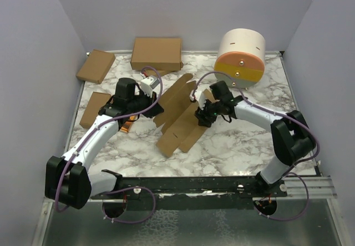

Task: Fold the paper box

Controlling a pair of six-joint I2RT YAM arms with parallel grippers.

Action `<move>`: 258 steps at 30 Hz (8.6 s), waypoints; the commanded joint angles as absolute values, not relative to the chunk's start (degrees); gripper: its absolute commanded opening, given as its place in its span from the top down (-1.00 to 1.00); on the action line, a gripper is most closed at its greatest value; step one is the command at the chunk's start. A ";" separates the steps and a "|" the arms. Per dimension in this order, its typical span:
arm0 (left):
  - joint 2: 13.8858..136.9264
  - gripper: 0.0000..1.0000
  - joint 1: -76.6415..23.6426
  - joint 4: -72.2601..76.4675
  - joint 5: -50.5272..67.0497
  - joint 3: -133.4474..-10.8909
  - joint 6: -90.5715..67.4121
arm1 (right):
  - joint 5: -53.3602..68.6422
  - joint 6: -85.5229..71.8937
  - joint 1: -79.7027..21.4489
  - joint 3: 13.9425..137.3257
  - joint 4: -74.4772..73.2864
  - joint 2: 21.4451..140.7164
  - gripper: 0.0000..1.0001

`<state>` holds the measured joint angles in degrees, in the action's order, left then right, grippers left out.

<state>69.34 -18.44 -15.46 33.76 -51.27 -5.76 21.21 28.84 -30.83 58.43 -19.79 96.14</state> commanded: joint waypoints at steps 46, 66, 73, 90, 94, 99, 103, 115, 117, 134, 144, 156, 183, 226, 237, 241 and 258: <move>62.20 1.00 -19.09 7.17 32.01 -44.37 -25.52 | 37.66 20.81 -21.13 58.13 3.84 88.71 0.98; 64.68 1.00 -20.97 7.05 29.06 -43.33 -23.30 | 38.96 21.02 -24.75 57.86 -1.23 82.10 -0.29; 64.34 1.00 -18.40 11.85 28.77 -42.10 -27.86 | 67.85 43.52 -17.85 61.25 -28.85 78.04 -0.41; 60.85 1.00 -15.02 14.44 21.22 -37.62 -41.75 | 32.47 49.75 -38.64 36.59 -6.65 75.45 -0.76; 60.61 1.00 -14.89 14.41 21.33 -36.73 -41.74 | 24.79 44.75 -40.44 35.69 3.77 78.86 -0.78; 60.25 1.00 -14.70 13.69 21.51 -36.12 -41.21 | 19.89 40.02 -41.32 36.21 11.77 83.98 -0.76; 60.60 1.00 -14.46 13.84 21.93 -35.77 -41.04 | 18.39 38.43 -41.96 36.82 13.61 87.35 -0.63; 60.91 1.00 -13.74 14.44 24.27 -35.16 -40.50 | 16.08 37.79 -42.39 37.81 12.70 89.53 -0.09; 60.95 1.00 -13.63 14.37 24.83 -35.16 -40.23 | 15.56 37.79 -42.37 38.00 12.43 89.25 0.01; 62.09 1.00 -12.05 8.66 30.53 -38.15 -32.79 | 19.25 35.95 -42.28 40.09 6.15 85.16 0.64; 63.08 1.00 -11.61 6.85 33.05 -39.38 -28.88 | 26.01 33.41 -41.93 46.75 -7.01 91.66 0.69; 63.64 1.00 -10.94 6.45 33.06 -39.46 -28.58 | 17.96 31.76 -41.61 48.01 -7.55 94.70 0.21; 63.81 1.00 -10.62 6.74 34.52 -38.63 -28.58 | 22.14 28.26 -38.67 49.67 -9.55 94.46 0.37; 64.32 1.00 -10.63 5.64 27.89 -37.62 -40.00 | 2.33 13.50 -57.02 56.18 10.60 97.65 -0.58; 64.26 1.00 -10.65 5.34 28.75 -37.44 -38.89 | -3.12 14.50 -57.04 54.79 12.49 96.23 -0.02; 63.37 1.00 -10.61 5.33 28.93 -37.26 -37.46 | -1.96 15.81 -56.92 53.85 12.06 94.05 0.05; 64.07 1.00 -10.63 4.21 33.63 -38.97 -29.98 | 13.46 16.07 -49.26 54.67 4.76 92.41 0.26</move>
